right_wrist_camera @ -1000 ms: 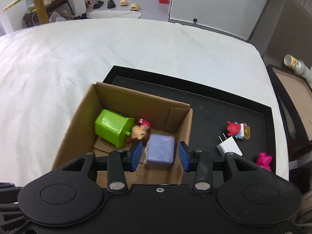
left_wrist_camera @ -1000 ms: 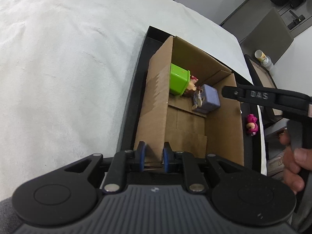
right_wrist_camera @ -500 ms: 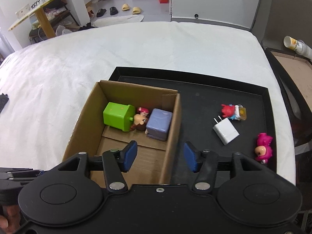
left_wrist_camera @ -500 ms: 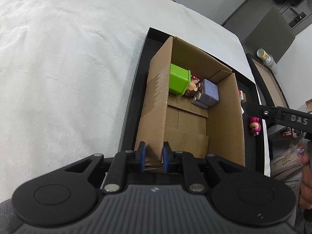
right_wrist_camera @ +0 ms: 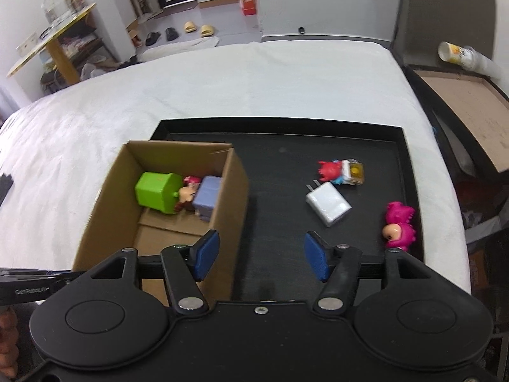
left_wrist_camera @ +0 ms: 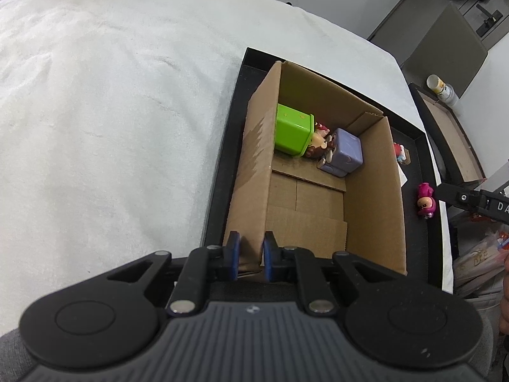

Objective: Organize rigid objects
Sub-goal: 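Move the right gripper to the pink figure and grasp it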

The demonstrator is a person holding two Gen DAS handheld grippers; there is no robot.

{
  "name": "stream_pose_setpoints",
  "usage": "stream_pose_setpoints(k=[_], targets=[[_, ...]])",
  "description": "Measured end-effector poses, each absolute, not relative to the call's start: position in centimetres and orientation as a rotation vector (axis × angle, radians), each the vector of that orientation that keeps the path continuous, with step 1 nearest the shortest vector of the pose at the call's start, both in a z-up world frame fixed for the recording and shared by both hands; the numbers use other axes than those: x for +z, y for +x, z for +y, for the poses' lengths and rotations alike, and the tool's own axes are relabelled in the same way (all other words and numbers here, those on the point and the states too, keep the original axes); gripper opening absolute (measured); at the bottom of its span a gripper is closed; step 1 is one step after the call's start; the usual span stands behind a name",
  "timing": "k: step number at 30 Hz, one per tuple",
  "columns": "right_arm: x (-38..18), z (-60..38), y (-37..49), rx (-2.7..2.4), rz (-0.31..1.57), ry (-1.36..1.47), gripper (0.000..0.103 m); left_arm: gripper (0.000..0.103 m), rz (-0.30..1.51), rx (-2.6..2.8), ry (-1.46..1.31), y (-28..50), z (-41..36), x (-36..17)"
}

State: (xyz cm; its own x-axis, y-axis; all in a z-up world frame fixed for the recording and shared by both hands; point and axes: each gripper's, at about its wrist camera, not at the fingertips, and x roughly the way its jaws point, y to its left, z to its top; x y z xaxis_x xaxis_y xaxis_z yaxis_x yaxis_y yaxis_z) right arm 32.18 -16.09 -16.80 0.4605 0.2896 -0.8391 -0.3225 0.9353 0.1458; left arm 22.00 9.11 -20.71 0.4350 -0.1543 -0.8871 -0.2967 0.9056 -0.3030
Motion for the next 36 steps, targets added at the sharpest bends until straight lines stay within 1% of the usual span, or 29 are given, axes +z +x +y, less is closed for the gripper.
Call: stream_pose_setpoints(k=[8, 15, 36], targets=[[-17.5, -19.5, 31.9, 0.334, 0.973, 0.009, 0.060, 0.014, 1.138, 0.124, -0.420, 22.3, 8.5, -20.6], [-18.4, -22.9, 32.2, 0.314, 0.970, 0.078, 0.060, 0.013, 1.154, 0.157, -0.405, 22.6, 7.9, -20.6], [-24.3, -30.0, 34.0, 0.252, 0.989, 0.369, 0.060, 0.013, 1.187, 0.260, -0.340, 23.6, 6.2, -20.5]])
